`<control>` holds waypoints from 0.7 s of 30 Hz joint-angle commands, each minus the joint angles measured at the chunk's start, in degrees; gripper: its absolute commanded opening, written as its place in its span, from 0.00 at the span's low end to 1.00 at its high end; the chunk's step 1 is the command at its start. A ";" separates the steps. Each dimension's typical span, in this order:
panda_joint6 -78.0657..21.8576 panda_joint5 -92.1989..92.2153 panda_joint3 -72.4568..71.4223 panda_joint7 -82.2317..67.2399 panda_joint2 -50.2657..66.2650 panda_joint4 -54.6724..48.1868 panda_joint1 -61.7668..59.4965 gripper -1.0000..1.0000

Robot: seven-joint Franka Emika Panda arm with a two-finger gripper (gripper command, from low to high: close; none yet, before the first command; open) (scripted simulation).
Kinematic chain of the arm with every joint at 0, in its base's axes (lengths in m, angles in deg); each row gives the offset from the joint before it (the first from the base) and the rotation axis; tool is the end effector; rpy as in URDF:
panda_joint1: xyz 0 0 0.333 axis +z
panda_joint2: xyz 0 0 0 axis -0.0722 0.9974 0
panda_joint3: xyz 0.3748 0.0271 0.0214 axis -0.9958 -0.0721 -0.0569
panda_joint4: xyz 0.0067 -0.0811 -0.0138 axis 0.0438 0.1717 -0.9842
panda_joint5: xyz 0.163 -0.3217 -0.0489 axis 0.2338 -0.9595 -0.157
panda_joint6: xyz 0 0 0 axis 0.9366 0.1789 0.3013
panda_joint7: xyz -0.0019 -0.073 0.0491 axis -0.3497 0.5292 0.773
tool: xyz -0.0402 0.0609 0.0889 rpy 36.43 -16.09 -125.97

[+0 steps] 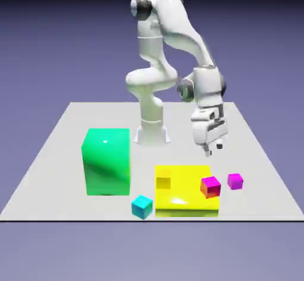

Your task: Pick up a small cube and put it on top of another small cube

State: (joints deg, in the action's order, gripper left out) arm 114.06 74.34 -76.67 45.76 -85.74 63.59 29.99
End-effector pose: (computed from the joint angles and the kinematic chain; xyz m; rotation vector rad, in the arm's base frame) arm 0.4029 0.2394 0.3695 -3.0048 -0.6072 -0.3413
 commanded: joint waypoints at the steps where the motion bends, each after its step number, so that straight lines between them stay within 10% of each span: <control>1: -0.94 -0.16 0.23 -2.00 2.08 -1.01 1.93 0.50; 15: 1.50 -0.88 1.26 -15.77 26.84 -9.62 15.16 0.50; 16: 1.50 -0.88 1.26 -15.77 26.84 -9.62 15.16 0.00; 21: -5.43 -1.20 1.65 -15.68 18.54 -8.25 15.77 0.00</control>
State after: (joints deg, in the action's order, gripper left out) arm 108.59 73.16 -75.03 30.07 -67.20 55.34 45.75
